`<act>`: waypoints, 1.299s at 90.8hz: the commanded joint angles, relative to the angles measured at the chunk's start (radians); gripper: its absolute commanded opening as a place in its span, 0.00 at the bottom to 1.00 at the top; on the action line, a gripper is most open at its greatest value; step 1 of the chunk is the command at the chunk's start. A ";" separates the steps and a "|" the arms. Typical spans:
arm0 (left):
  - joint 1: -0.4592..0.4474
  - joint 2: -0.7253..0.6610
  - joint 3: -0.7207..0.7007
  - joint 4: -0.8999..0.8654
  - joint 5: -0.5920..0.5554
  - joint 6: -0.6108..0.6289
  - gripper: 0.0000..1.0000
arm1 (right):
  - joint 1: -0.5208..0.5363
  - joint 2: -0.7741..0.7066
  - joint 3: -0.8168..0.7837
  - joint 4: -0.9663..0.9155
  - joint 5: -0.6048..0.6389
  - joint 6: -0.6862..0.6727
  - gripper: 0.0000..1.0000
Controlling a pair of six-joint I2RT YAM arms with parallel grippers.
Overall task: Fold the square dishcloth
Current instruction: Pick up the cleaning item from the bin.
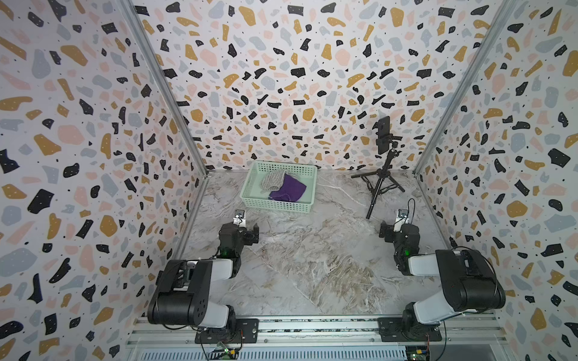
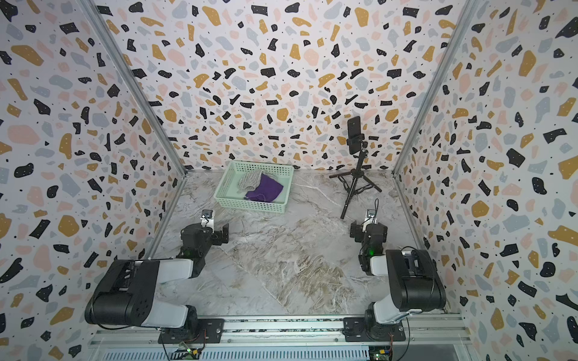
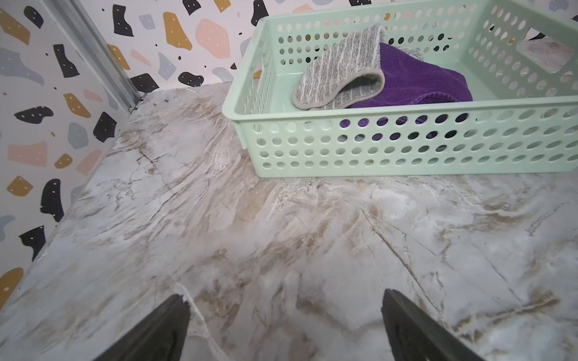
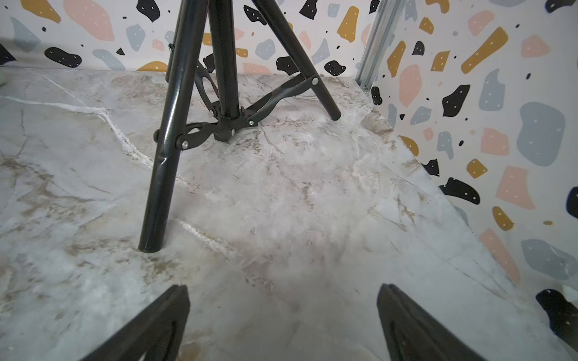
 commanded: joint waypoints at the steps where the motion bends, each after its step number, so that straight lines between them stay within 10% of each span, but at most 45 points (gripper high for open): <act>1: 0.005 -0.010 0.022 0.015 -0.004 -0.012 1.00 | 0.001 -0.014 0.000 -0.010 0.000 -0.010 1.00; 52: 0.005 -0.047 0.053 -0.034 -0.035 -0.025 1.00 | 0.011 -0.069 0.000 -0.044 0.022 -0.023 1.00; 73: 0.008 -0.242 0.539 -0.943 0.188 0.130 1.00 | 0.095 -0.550 0.280 -0.845 0.100 0.221 1.00; 88: 0.004 -0.154 0.841 -1.280 0.302 0.193 0.98 | 0.088 -0.758 0.247 -0.782 -0.186 0.571 1.00; 98: -0.024 0.032 1.071 -1.414 0.295 0.203 0.95 | 0.109 -0.667 0.302 -0.825 -0.319 0.594 1.00; 118: -0.138 0.375 1.397 -1.517 0.183 0.211 0.79 | 0.343 -0.472 0.417 -1.123 0.009 0.507 1.00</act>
